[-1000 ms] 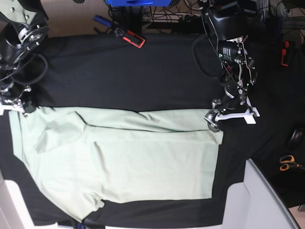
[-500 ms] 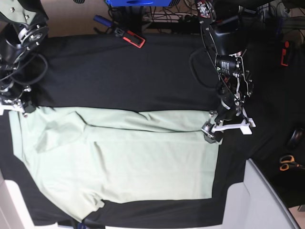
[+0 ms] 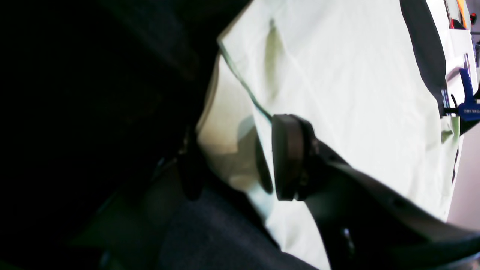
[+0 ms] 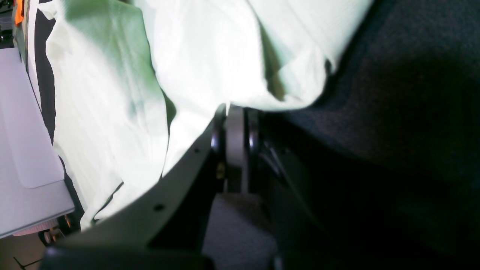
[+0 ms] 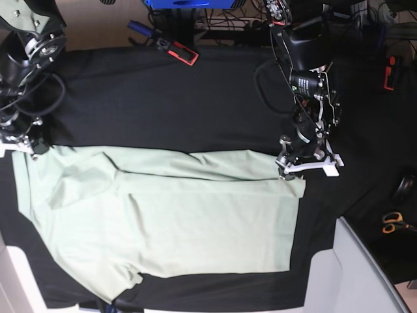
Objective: Fold the T-shirt properly
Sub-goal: 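Regrasp the folded edge with both grippers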
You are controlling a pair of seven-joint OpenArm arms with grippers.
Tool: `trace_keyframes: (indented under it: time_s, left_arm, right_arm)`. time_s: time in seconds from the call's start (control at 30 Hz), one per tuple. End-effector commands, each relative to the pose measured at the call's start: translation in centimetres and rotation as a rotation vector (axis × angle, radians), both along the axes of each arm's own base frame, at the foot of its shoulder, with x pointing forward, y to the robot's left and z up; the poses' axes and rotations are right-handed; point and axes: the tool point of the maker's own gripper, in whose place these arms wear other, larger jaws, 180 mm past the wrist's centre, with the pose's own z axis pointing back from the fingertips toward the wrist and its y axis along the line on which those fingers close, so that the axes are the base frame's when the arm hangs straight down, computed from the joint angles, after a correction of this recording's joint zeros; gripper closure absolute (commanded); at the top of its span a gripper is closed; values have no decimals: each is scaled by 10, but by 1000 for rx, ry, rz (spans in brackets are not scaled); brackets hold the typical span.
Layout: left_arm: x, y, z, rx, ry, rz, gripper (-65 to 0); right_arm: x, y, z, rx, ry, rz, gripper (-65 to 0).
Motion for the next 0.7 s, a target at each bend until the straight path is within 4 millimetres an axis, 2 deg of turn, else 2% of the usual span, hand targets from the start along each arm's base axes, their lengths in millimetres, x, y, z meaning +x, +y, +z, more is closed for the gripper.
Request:
trace_keyframes:
  time_s: [0.0,0.07,0.1,0.17,0.43,0.5,0.67]
  left_arm:
    - [-5,-6,-6,-26,39,-13,-260]
    - [-6,-7,-7,-28,43,-14,-213]
    - [-6,-7,-8,-29,45,-14,-158]
    - [-5,-8,-7,-30,44,-15,-5]
    - [-6,-6,-6,-25,43,-17,0]
    - [-11,-6,-9,-23,52,-19,0]
    - [-13,1,3,9,21,-18,0]
  right_arm:
    - [12,-14,15,-29,-48,-12,0]
    - [12,-13,15,-27,-48,-12,0]
    - [12,-13,15,-27,-48,-12,0]
    - [12,-13,15,-27,-48,-12,0]
    - [10,-14,14,-26,-46,-16,0]
    - [3,-15,11,-29,-36,-20,0]
    - [-10,-16,4,-33,-14,-17,0]
